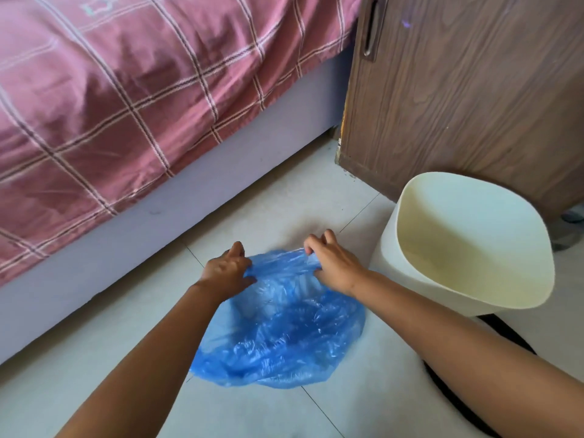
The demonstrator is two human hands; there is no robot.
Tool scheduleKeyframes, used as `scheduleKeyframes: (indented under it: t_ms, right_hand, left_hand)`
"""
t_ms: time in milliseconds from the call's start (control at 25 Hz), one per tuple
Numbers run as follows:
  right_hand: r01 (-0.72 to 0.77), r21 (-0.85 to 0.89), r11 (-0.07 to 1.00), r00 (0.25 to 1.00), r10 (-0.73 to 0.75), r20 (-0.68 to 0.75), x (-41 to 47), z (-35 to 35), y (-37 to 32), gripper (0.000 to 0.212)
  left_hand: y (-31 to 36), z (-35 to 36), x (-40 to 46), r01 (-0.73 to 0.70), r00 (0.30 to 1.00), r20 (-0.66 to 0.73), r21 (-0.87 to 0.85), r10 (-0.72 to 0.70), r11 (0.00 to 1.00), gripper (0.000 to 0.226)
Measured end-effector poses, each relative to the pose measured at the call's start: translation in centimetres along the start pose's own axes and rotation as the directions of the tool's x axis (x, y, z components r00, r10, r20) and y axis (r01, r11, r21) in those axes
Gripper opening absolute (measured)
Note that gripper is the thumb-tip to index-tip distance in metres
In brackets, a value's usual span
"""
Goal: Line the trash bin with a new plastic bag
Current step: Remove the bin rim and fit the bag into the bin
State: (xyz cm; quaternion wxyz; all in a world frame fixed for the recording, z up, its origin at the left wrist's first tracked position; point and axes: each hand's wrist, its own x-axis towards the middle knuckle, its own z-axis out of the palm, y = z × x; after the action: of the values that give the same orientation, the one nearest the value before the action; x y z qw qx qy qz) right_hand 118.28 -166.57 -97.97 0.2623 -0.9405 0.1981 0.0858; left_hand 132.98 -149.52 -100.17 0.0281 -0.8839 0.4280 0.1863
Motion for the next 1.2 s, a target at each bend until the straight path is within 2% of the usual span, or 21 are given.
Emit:
scheduleKeyframes:
  t_ms: [80,120,160,240,320,400,480,520,560,640,680,760,840,920,1000,1080,1200]
  right_hand:
    - [-0.032,-0.072,0.997,0.999,0.031,-0.018,0.6,-1.6,-1.1,0.052]
    - [-0.096,-0.113,0.989,0.995,0.093,-0.032,1.2,-2.4,-1.2,0.054]
    - [-0.166,-0.164,0.972,0.986,0.164,-0.028,2.0,-3.5,-1.2,0.049]
    - [-0.273,-0.206,0.940,0.961,0.277,-0.010,3.5,-6.1,-0.6,0.030]
    - [-0.318,-0.102,0.943,0.947,0.321,0.016,4.2,-9.4,0.2,0.025]
    - [-0.322,0.105,0.941,0.947,0.321,0.020,4.4,-12.6,0.4,0.022]
    - [-0.214,0.366,0.906,0.951,0.279,-0.136,4.1,-15.9,0.5,0.026]
    - [-0.133,0.442,0.887,0.925,0.271,-0.265,3.5,-17.6,0.7,0.030]
    - [-0.057,0.455,0.889,0.885,0.256,-0.389,2.7,-19.2,1.1,0.030]
    - [0.012,0.322,0.947,0.835,0.167,-0.524,0.9,-21.6,3.4,0.014]
    - [-0.009,0.216,0.976,0.846,0.123,-0.520,-0.1,-22.6,5.1,0.003]
    - [-0.118,0.047,0.992,0.903,0.127,-0.410,-2.4,-23.4,8.7,0.008]
    - [-0.246,0.013,0.969,0.928,0.239,-0.287,-4.9,-23.0,12.5,0.008]
    - [-0.357,0.060,0.932,0.908,0.361,-0.213,-6.9,-21.8,15.4,0.016]
    - [-0.405,0.139,0.904,0.883,0.426,-0.195,-7.9,-20.6,17.0,0.021]
    - [-0.395,0.221,0.892,0.872,0.439,-0.216,-8.1,-19.6,17.0,0.016]
    - [-0.336,0.294,0.895,0.887,0.406,-0.222,-7.2,-18.0,15.1,0.013]
  left_hand:
    - [-0.9,-1.7,0.3,0.113,0.989,-0.065,-0.217,-0.129,0.970,0.032]
    - [-1.1,-2.9,0.6,0.160,0.974,-0.088,-0.377,-0.207,0.912,0.028]
    - [-1.0,-4.1,0.9,0.190,0.959,-0.086,-0.509,-0.269,0.840,0.025]
    - [-0.4,-7.0,1.5,0.217,0.944,-0.058,-0.633,-0.325,0.743,0.022]
    - [1.1,-10.3,1.8,0.210,0.959,-0.028,-0.602,-0.284,0.770,0.034]
    - [3.1,-13.4,1.9,0.150,0.982,-0.019,-0.517,-0.187,0.843,0.055]
    - [5.6,-16.2,2.5,0.010,0.991,-0.104,-0.546,-0.079,0.838,0.062]
    - [7.0,-17.4,2.6,-0.071,0.983,-0.178,-0.586,-0.043,0.808,0.055]
    - [8.4,-18.1,2.8,-0.147,0.969,-0.248,-0.624,-0.016,0.768,0.044]
    - [11.4,-18.5,2.9,-0.248,0.953,-0.301,-0.701,0.038,0.668,0.026]
    - [13.2,-18.3,2.7,-0.261,0.958,-0.275,-0.738,0.077,0.622,0.021]
    - [16.4,-16.9,2.1,-0.234,0.972,-0.173,-0.784,0.160,0.574,0.024]
    - [19.7,-14.5,2.4,-0.225,0.965,-0.084,-0.752,0.248,0.620,0.036]
    - [22.2,-12.2,3.2,-0.210,0.963,0.000,-0.634,0.271,0.744,0.052]
    - [23.5,-10.6,3.9,-0.205,0.971,-0.003,-0.521,0.239,0.828,0.048]
    - [23.2,-10.4,3.8,-0.202,0.977,-0.042,-0.510,0.211,0.836,0.033]
    - [20.2,-10.5,2.5,-0.169,0.982,-0.025,-0.540,0.185,0.824,0.034]
